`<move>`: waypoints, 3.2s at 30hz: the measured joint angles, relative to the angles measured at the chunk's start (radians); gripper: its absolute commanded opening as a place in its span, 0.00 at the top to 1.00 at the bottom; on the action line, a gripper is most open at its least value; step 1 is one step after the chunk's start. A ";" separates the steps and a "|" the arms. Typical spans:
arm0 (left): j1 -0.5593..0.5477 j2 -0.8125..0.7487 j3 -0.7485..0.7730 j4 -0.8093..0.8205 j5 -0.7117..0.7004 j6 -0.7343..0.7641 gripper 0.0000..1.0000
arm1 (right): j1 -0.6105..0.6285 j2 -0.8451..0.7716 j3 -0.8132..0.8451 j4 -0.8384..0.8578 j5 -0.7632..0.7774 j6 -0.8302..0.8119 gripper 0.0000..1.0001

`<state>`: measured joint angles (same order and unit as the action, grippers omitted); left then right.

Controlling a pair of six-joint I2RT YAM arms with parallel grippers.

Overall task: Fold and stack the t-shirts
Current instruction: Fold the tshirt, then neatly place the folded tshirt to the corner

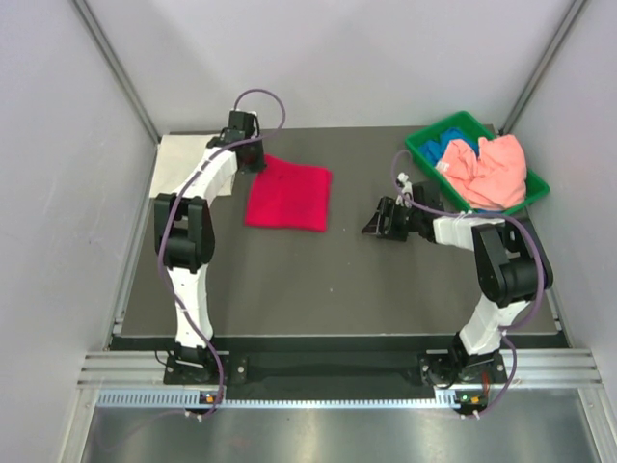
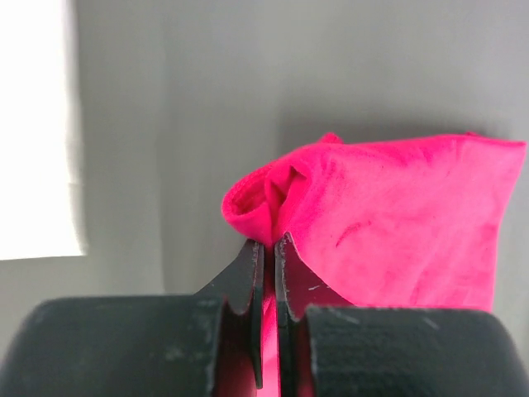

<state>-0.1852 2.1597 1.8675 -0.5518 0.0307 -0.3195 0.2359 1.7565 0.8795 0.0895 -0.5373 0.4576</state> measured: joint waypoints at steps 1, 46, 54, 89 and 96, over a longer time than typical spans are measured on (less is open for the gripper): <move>0.000 -0.010 0.001 0.006 -0.027 0.037 1.00 | 0.000 -0.002 -0.008 -0.001 -0.002 0.001 0.35; 0.116 -0.050 0.008 0.423 -0.573 0.750 1.00 | 0.002 -0.103 -0.028 0.005 -0.009 -0.005 0.35; 0.138 -0.050 0.009 0.418 -0.524 0.763 1.00 | 0.003 -0.103 -0.028 -0.007 -0.006 -0.012 0.35; 0.218 0.012 0.006 0.531 -0.497 0.832 1.00 | 0.003 -0.102 -0.028 -0.020 0.006 -0.020 0.35; 0.246 0.144 0.021 0.618 -0.567 0.857 1.00 | 0.003 -0.102 -0.028 -0.026 0.018 -0.021 0.35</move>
<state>0.0608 2.3039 1.8881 0.0662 -0.5362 0.5377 0.2386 1.6543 0.8516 0.0635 -0.5198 0.4370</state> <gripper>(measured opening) 0.046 0.647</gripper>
